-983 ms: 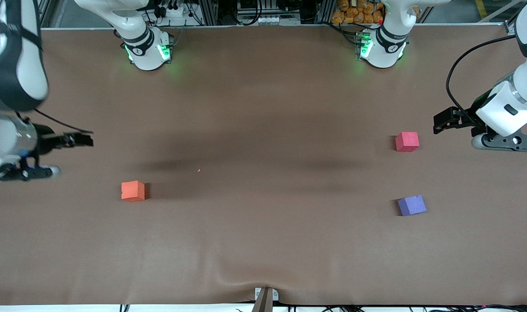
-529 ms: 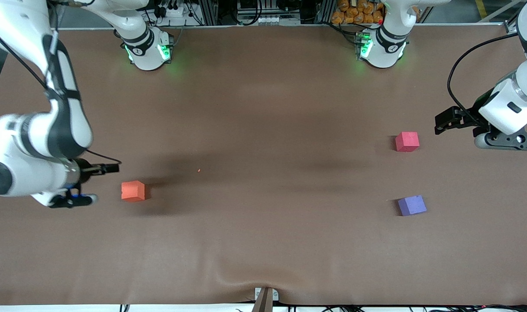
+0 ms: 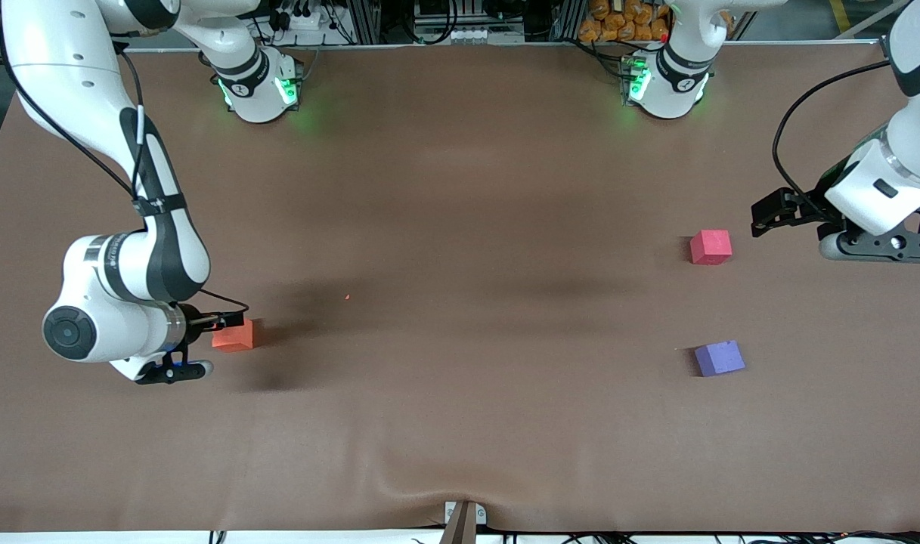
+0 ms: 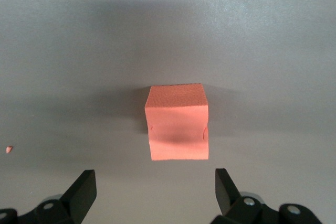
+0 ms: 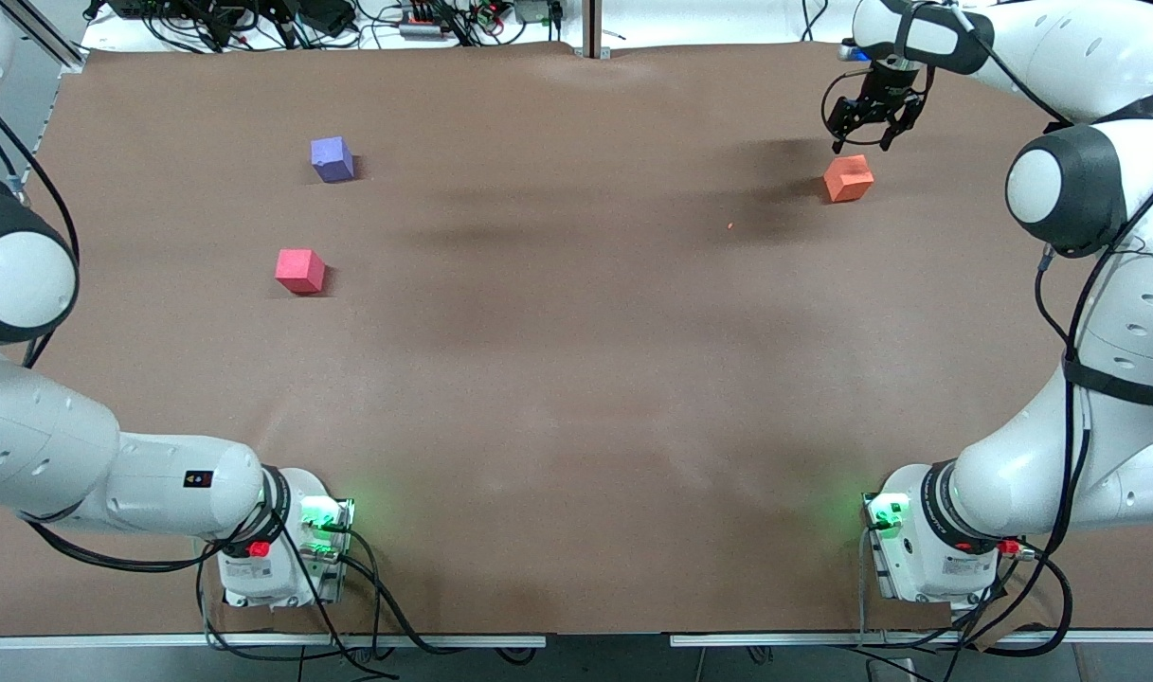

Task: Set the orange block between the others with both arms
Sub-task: 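Reach the right gripper down to the orange block and grasp it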

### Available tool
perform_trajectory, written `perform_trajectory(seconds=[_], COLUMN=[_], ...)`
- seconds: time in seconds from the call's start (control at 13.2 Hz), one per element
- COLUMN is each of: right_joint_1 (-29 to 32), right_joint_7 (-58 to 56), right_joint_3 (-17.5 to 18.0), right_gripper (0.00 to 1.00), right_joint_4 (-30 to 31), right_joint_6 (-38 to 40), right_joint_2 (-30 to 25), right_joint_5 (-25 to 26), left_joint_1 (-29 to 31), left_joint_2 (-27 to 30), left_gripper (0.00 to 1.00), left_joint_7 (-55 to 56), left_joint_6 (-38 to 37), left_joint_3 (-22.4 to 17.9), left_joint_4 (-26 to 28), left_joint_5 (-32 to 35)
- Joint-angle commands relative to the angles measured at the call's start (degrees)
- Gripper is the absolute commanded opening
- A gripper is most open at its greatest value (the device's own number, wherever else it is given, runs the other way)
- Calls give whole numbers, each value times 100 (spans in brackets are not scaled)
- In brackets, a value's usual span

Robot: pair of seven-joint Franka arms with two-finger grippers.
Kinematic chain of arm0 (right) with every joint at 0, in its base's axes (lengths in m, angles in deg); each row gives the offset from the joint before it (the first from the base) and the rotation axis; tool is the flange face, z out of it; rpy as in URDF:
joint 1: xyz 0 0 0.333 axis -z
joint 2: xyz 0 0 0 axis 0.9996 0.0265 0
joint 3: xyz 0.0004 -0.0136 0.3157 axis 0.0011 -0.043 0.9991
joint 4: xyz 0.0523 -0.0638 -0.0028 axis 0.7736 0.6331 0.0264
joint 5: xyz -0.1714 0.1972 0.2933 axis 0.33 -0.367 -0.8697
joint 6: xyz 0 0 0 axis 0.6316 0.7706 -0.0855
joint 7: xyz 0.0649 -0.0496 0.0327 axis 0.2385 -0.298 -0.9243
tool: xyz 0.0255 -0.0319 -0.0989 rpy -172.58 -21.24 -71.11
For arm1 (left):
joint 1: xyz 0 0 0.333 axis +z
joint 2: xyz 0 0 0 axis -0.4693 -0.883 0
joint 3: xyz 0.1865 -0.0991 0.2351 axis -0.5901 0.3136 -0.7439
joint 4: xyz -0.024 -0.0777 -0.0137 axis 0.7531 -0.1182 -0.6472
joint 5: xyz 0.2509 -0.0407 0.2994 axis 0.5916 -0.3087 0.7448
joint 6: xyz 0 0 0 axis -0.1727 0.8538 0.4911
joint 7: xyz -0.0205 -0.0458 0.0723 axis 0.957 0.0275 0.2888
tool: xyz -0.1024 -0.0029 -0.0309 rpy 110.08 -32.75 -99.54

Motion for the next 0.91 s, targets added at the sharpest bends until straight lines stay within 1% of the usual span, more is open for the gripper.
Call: perform_trajectory(seconds=[0.0, 0.15, 0.45, 0.61, 0.83], right_joint_1=[25, 69, 95, 148, 201], right_joint_7=[-39, -48, -57, -161, -268], right_joint_3=[4, 4, 4, 4, 4], right_gripper=[100, 100, 100, 100, 100], right_joint_4=[-3, 32, 59, 68, 225], right_joint_6=[-107, -221, -564, -652, -819], right_joint_2=[171, 242, 435, 488, 524], right_joint_5=[-82, -82, -82, -82, -90], left_joint_1=[-9, -1, 105, 236, 245], left_joint_2=[24, -117, -161, -126, -144], left_gripper=[100, 100, 100, 100, 100], left_joint_7=[96, 8, 60, 43, 60], left_joint_6=[141, 123, 53, -139, 8], left_joint_3=[40, 57, -4, 22, 22], left_joint_4=[145, 162, 189, 189, 127], left_joint_5=[-90, -90, -90, -90, -107])
